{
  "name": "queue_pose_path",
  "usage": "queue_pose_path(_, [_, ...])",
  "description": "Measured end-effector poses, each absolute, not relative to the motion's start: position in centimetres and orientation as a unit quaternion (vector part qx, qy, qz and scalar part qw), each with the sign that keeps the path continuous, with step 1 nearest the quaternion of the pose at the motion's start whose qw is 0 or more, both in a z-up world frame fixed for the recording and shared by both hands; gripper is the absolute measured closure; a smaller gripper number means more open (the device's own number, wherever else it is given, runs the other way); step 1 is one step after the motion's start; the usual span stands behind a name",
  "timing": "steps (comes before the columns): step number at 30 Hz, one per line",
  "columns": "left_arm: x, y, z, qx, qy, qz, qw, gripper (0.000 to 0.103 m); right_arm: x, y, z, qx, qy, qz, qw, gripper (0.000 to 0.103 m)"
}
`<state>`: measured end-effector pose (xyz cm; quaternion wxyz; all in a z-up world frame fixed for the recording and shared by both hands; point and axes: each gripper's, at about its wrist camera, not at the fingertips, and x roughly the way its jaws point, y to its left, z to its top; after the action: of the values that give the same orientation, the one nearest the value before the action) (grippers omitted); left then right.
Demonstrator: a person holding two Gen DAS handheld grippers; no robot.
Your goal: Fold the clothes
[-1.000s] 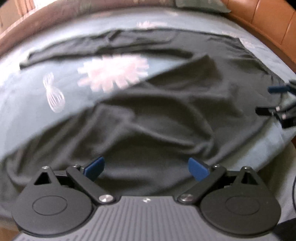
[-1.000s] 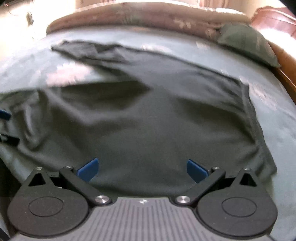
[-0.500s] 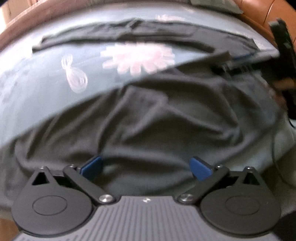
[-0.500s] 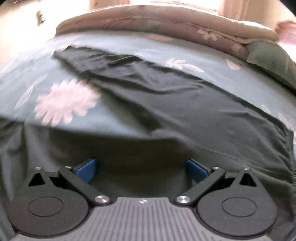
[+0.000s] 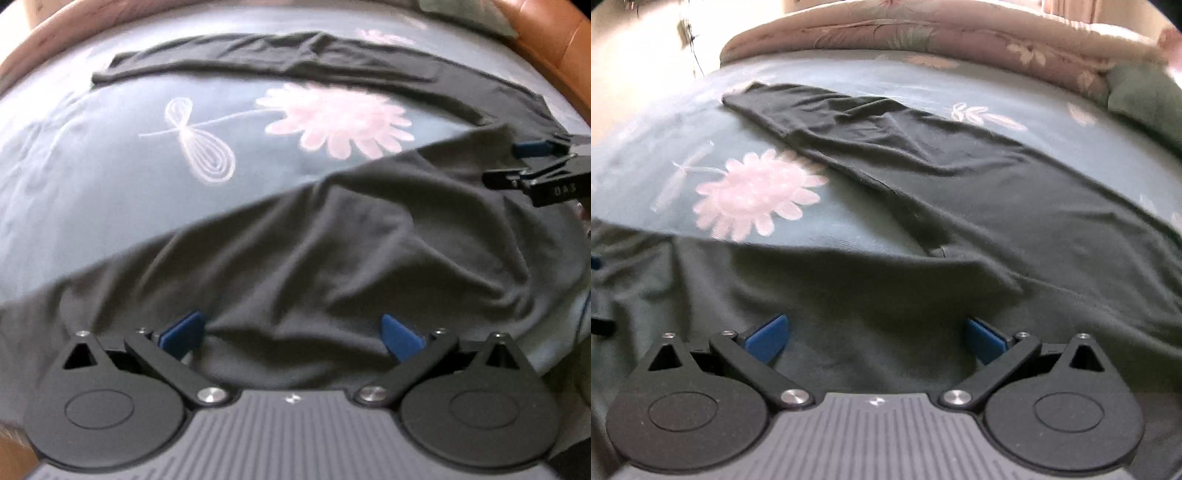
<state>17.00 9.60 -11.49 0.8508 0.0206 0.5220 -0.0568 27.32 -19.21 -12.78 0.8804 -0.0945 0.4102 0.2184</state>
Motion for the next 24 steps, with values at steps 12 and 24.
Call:
queue_pose_path(12, [17.7, 12.5, -8.6, -0.004, 0.476, -0.031, 0.879, 0.001, 30.9, -18.2, -6.9, -0.054, 0.351, 0.265, 0.897, 0.0])
queue_pose_path(24, [18.5, 14.2, -11.5, -0.043, 0.471, -0.032, 0.88, 0.001, 36.7, -15.5, -11.8, -0.024, 0.441, 0.288, 0.85, 0.0])
